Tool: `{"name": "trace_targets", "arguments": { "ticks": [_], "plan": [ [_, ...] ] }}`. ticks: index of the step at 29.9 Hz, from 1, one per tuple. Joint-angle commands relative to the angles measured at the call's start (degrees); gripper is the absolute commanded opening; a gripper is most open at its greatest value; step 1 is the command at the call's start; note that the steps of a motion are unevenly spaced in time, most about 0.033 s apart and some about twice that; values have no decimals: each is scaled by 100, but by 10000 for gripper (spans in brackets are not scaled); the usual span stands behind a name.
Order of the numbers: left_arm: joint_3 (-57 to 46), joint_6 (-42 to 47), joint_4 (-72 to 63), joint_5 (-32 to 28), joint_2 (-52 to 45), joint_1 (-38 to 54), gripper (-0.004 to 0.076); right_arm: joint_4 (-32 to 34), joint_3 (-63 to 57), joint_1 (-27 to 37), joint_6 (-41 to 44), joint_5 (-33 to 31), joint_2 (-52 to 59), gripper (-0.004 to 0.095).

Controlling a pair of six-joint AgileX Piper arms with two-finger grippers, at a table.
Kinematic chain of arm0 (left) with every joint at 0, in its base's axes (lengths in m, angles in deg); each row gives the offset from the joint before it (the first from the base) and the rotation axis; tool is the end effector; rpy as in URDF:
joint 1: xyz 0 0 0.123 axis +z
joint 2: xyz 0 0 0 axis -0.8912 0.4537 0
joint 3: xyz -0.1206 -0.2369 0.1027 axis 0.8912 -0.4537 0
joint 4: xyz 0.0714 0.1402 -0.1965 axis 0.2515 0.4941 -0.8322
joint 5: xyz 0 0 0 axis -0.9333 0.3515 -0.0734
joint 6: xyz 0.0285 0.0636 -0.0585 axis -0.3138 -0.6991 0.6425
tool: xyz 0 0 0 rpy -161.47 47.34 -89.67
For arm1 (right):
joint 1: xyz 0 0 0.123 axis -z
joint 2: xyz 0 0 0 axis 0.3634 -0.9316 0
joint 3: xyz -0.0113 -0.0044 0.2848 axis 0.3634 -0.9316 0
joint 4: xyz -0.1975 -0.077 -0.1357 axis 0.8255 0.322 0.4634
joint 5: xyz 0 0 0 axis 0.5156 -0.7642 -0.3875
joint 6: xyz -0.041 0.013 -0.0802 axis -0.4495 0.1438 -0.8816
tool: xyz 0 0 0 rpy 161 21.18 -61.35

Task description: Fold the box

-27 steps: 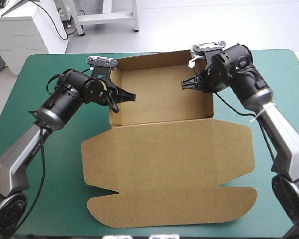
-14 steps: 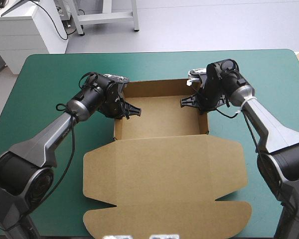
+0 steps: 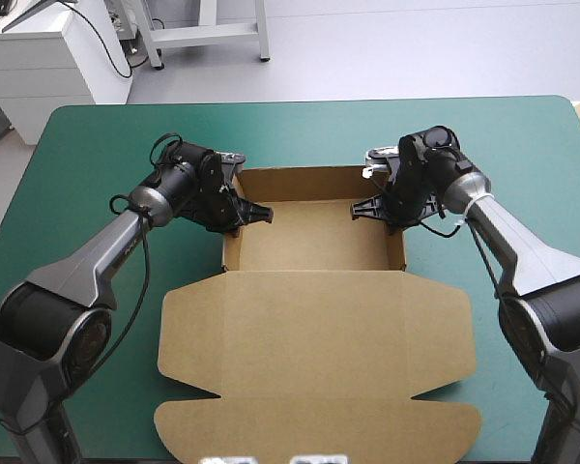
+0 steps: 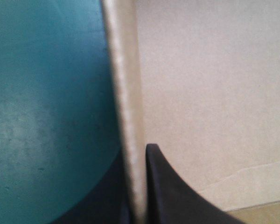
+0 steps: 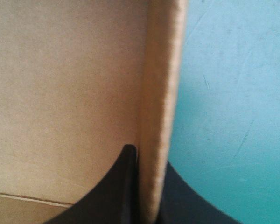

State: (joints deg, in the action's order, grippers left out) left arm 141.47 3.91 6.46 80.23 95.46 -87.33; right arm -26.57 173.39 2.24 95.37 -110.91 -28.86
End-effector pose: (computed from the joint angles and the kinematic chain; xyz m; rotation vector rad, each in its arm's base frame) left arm 0.3667 -0.1674 0.2671 0.2314 2.8727 -0.1606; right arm 0.3779 0.1317 0.2775 -0.2106 2.8977 0.1071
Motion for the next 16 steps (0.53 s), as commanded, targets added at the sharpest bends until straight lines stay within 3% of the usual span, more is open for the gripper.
{"name": "trace_targets", "arguments": {
  "ticks": [1, 6, 10, 16],
  "plan": [
    [268, -173, 531, 207, -197, 73, -8, 579, 99, 96, -223, -191, 276, 136],
    [681, -279, 506, 337, -187, 73, 3, 574, 110, 96, -156, -277, 276, 436],
    [1043, -413, 506, 529, -187, 73, 80, 572, 202, 96, -54, -313, 287, 646],
    [1204, -413, 506, 696, -184, 73, 317, 229, 471, 96, -15, -328, 295, 697]
  ]
}}
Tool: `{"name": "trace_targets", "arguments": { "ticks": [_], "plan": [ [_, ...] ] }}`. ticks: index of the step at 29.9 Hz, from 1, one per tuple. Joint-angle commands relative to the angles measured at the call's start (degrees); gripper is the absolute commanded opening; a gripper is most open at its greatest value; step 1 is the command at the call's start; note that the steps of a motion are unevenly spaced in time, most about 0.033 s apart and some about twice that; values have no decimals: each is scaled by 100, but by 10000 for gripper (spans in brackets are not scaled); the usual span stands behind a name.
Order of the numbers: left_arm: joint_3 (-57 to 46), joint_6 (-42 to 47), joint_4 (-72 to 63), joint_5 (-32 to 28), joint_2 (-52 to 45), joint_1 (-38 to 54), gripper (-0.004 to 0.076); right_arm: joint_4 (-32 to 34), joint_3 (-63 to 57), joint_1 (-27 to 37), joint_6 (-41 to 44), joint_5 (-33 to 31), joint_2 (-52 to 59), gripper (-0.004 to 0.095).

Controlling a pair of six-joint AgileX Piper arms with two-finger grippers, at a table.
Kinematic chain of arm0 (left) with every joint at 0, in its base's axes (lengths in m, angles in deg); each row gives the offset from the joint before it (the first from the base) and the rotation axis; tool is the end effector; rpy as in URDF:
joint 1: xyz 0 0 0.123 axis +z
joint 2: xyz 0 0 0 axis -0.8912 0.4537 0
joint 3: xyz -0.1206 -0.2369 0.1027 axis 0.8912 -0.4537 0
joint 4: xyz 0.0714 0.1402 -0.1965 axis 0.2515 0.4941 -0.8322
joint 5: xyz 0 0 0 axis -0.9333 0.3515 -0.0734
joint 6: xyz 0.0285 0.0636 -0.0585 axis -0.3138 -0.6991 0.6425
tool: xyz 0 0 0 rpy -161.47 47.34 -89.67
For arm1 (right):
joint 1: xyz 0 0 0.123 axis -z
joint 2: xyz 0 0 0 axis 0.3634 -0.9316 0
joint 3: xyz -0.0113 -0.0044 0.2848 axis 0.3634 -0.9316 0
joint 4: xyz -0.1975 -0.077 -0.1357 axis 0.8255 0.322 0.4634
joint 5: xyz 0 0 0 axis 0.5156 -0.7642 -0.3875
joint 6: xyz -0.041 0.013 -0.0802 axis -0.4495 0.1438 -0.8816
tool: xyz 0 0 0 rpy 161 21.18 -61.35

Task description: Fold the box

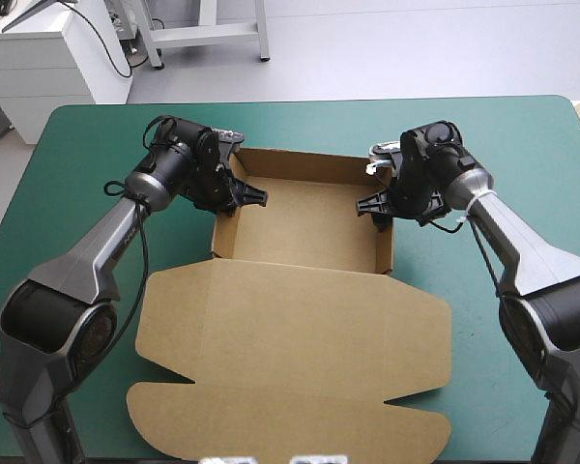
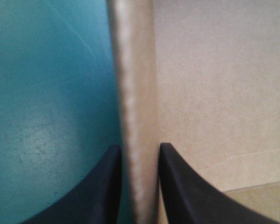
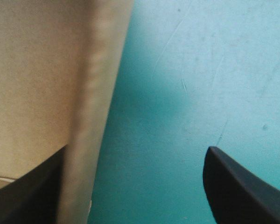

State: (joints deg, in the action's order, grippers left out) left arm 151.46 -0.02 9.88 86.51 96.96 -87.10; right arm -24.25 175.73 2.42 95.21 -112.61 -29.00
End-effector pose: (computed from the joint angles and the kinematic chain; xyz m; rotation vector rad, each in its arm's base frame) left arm 0.3791 -0.1657 0.3020 0.3374 2.8070 -0.0818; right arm 0.3811 0.1278 0.2871 -0.2225 2.8796 0.0532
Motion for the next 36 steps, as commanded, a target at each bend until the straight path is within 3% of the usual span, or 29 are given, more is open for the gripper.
{"name": "trace_targets", "arguments": {
  "ticks": [1, 4, 15, 18, 21, 22, 31, 36],
  "plan": [
    [205, -20, 163, 92, -309, 50, 358, -30, 237, 77, 2, -158, 309, 697],
    [205, -20, 187, 120, -298, 50, 419, -79, 237, 77, 7, -158, 309, 697],
    [1490, -33, 618, 381, -368, 50, 414, -104, 1459, 77, 161, -159, 309, 698],
    [1776, -403, 437, 381, -560, 50, 314, -241, 1778, 77, 374, -159, 401, 697],
    [1803, -532, 464, 381, -840, 50, 43, -591, 1749, 64, 467, -159, 581, 698],
    [1791, -591, 464, 381, -953, 50, -1, -651, 1701, 63, 513, -159, 624, 698],
    [796, -593, 464, 369, -2427, 50, -1, -574, 899, 63, 653, -133, 700, 696],
    [-332, -614, 464, 124, -3331, 50, -1, -561, 228, 63, 744, 366, 700, 696]
  ]
}}
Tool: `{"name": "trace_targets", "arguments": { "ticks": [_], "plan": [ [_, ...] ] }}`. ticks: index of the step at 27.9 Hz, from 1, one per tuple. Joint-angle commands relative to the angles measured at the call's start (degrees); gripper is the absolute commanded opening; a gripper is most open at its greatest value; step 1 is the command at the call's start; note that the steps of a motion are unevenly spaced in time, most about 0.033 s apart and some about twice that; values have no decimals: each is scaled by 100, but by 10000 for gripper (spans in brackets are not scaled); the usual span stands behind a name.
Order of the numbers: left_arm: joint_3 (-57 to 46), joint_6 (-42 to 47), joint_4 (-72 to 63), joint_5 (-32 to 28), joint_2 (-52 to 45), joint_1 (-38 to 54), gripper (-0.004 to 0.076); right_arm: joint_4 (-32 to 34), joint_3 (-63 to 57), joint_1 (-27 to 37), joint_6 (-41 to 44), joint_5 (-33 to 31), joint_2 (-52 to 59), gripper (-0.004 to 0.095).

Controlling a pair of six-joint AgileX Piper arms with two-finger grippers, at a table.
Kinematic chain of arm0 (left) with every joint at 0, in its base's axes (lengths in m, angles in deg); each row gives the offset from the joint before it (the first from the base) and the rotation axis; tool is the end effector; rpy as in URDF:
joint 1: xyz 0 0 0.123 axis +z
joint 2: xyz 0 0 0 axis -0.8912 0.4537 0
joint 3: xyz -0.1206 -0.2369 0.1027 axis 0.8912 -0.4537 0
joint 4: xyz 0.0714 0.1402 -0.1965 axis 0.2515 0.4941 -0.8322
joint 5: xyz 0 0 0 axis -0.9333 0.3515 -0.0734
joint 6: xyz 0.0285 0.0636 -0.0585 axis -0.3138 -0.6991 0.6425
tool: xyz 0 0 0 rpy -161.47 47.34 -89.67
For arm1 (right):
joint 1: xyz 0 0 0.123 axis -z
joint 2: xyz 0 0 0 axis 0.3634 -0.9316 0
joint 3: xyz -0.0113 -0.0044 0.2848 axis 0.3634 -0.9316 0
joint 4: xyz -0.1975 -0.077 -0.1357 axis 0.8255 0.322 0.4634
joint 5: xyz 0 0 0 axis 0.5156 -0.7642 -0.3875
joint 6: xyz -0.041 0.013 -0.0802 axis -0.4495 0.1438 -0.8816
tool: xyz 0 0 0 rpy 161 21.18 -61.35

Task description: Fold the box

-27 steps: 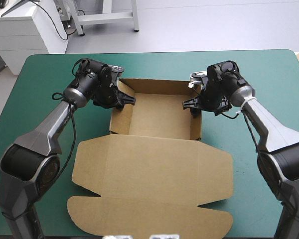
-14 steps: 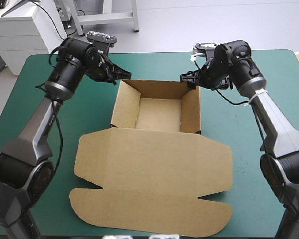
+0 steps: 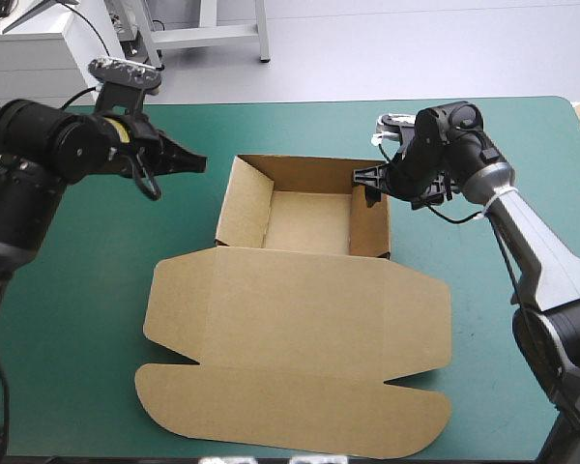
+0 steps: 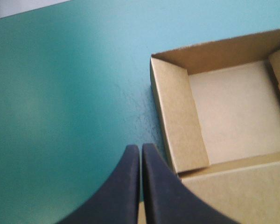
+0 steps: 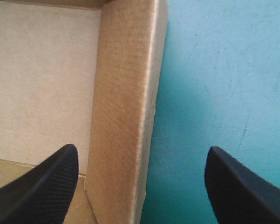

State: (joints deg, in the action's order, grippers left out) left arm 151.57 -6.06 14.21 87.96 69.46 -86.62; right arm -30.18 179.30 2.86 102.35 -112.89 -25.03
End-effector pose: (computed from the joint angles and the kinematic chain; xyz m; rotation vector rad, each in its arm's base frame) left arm 0.2627 -0.1039 0.4722 0.3773 2.3324 -0.0931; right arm 0.3709 0.1305 0.3321 -0.0048 2.7904 0.2654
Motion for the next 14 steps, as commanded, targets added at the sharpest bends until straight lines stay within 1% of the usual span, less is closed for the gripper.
{"name": "trace_targets", "arguments": {
  "ticks": [1, 5, 8, 9, 10, 14],
  "plan": [
    [-638, -10, 31, -105, -785, 1, -1, 19, -218, 19, 53, 496, 303, 696],
    [-1930, -10, 31, -566, -1644, 1, -1, 45, -544, 19, 68, 882, 303, 696],
    [-2832, 38, 9, -936, -2231, 1, -1, 58, -659, 19, 85, 1023, 303, 696],
    [-3079, 38, -12, -1021, -2394, 1, -1, 58, -659, 19, 116, 1009, 275, 696],
    [-3669, 38, -117, -1189, -2797, 1, -1, -95, -659, 19, 166, 999, 237, 696],
    [-4657, 38, -326, -1419, -3473, 1, -1, -202, -659, 19, 124, 972, 119, 682]
  ]
}}
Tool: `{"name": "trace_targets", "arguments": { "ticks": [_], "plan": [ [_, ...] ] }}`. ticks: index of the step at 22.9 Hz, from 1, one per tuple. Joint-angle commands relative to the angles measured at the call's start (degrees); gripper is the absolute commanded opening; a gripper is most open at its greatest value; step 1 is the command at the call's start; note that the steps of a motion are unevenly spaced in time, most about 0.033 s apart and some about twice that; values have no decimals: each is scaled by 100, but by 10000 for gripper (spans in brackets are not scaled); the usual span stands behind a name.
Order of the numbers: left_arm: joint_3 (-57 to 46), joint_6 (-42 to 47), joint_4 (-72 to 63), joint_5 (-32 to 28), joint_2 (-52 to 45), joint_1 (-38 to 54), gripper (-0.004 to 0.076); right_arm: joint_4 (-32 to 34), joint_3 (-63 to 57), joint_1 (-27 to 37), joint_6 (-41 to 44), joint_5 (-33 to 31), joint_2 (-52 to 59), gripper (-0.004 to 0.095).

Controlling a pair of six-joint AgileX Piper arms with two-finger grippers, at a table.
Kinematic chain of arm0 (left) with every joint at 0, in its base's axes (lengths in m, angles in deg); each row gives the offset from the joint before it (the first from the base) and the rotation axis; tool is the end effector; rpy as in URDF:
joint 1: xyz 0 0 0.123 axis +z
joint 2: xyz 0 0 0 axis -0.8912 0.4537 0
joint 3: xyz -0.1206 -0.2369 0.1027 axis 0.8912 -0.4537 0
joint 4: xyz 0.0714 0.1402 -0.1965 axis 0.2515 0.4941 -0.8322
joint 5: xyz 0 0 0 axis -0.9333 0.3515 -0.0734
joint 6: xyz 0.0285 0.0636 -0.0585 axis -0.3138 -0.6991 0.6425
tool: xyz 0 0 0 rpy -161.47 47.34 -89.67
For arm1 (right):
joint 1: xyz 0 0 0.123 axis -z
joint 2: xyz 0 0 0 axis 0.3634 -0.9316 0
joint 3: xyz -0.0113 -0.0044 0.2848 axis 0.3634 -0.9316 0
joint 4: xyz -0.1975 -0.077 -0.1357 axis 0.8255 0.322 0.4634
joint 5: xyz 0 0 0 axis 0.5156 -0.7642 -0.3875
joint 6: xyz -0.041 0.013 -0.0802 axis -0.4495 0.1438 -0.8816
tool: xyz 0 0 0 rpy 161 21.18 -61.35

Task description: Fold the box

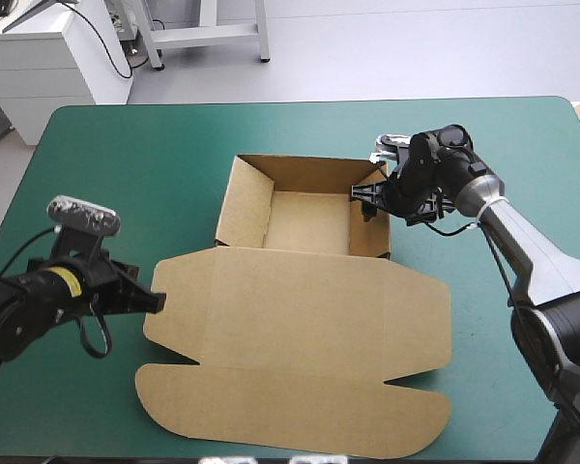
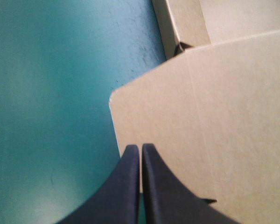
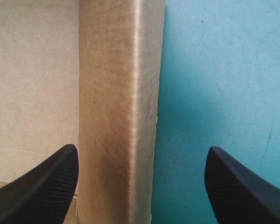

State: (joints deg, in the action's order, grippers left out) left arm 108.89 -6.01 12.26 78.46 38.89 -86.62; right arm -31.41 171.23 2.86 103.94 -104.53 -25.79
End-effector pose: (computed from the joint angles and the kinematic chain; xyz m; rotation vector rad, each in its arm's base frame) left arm 0.1460 -0.0566 0.3827 0.4068 2.3794 -0.1245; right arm 0.3747 0.1331 0.2918 0.0588 2.8034 0.2937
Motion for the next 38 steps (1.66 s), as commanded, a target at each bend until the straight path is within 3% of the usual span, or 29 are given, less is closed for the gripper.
{"name": "trace_targets", "arguments": {
  "ticks": [1, 2, 5, 8, 9, 12, 15, 18, 21, 32, 38],
  "plan": [
    [-861, 33, -166, -580, -747, 1, -1, -93, 148, 19, -50, 25, 84, 637],
    [-1040, 33, -184, -639, -879, 1, -1, -93, 148, 19, -63, -33, 56, 611],
    [-1966, 33, -202, -956, -1676, 1, -1, -120, 183, 19, -181, -134, -60, 373],
    [-2482, 33, -202, -1090, -2251, 1, -1, -143, 460, 19, -374, -218, -60, 21],
    [-2562, 33, -202, -1090, -2348, 1, -1, -143, 564, 19, -374, -300, -60, -18],
    [-2710, 21, -202, -1090, -2705, 1, -3, 8, 1086, 30, -735, -701, -60, -21],
    [-2710, -7, -1, -1090, -2890, 1, -8, 668, 1522, 137, -908, -975, -20, -21],
    [-2710, -7, 170, -1070, -3018, 1, -8, 1859, 1811, 677, -950, -975, 197, -21],
    [-2710, 51, 205, -1070, -3032, 1, -8, 2650, 1811, 1655, -1311, -975, 265, -21],
    [-2710, 51, 205, -1110, -3032, 1, -8, 2477, 1801, 3274, -1724, -758, -66, -19],
    [-2710, 51, 229, -1486, -3032, 1, -8, 2231, 1751, 3658, -2141, -833, -419, 44]
  ]
}}
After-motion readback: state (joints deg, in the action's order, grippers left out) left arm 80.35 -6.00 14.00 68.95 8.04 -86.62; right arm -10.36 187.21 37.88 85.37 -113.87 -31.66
